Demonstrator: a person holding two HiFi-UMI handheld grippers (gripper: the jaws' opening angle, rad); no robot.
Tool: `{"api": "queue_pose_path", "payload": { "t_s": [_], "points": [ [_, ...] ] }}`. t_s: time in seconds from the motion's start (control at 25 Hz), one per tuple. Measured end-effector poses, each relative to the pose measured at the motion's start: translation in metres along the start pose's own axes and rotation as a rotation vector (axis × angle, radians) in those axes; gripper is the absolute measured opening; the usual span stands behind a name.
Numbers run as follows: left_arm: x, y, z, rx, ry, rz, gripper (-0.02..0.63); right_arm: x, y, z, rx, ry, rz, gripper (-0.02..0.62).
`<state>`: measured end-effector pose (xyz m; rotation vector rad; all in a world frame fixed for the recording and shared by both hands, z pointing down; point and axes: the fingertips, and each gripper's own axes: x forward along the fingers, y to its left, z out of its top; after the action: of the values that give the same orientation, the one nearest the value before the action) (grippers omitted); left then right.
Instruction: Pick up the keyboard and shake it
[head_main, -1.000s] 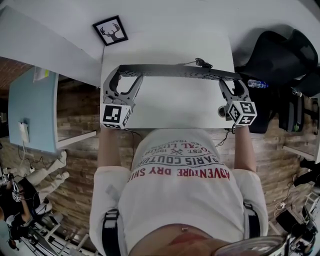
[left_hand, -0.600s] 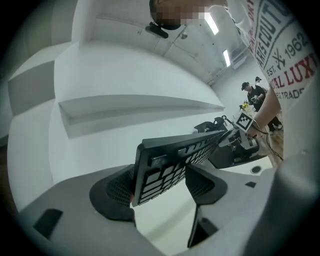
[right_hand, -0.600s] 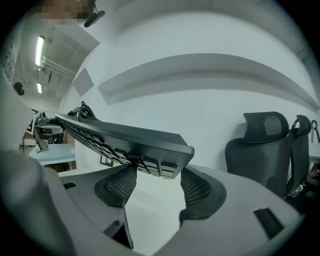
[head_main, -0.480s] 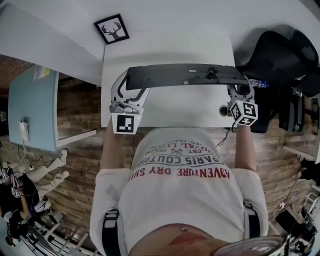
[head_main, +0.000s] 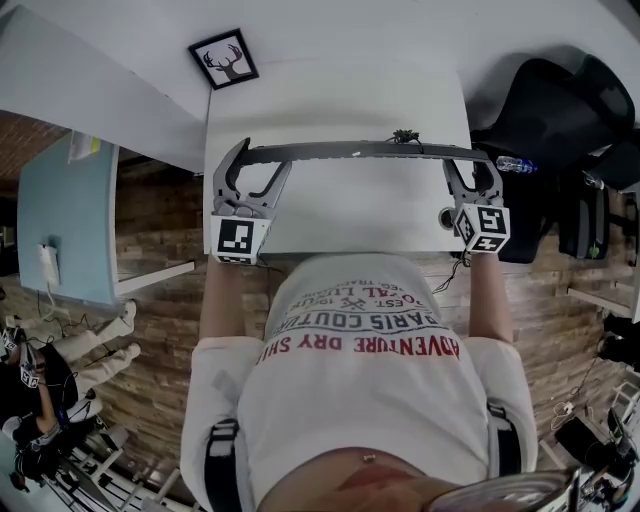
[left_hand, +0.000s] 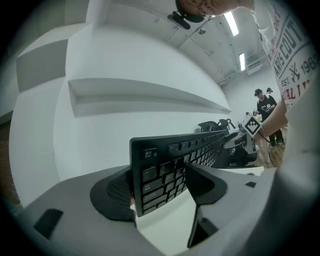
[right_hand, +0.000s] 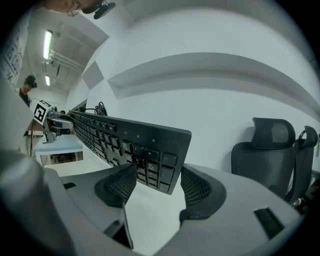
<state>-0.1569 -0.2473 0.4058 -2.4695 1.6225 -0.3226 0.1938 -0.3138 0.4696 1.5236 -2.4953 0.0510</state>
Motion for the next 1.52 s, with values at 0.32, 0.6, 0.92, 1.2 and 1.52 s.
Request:
{"api": "queue_pose_path", "payload": {
  "t_s": [0.32, 0.6, 0.92, 1.2, 1.52],
  "points": [
    [0.002, 0.018, -0.040, -0.219, 0.176, -0.073, 0.327, -0.002, 0.021, 0.017, -0.123, 0.007, 0.057, 0.290],
    [0.003, 0.021, -0.056, -0.256, 0.196, -0.095, 0.328, -0.006, 0.030, 0.032, -0.226, -0.046, 0.003, 0.290],
    [0.003, 0.026, -0.065, -0.278, 0.159, -0.098, 0.328, -0.020, 0.046, 0.077, -0.410, -0.287, -0.098, 0.290],
    [0.006, 0.022, -0.061, -0.248, 0.147, -0.091, 0.328, -0.023, 0.040, 0.069, -0.360, -0.269, -0.108, 0.290],
    [0.006, 0.019, -0.062, -0.230, 0.183, -0.073, 0.328, -0.010, 0.030, 0.039, -0.230, -0.043, -0.021, 0.288]
  ]
}}
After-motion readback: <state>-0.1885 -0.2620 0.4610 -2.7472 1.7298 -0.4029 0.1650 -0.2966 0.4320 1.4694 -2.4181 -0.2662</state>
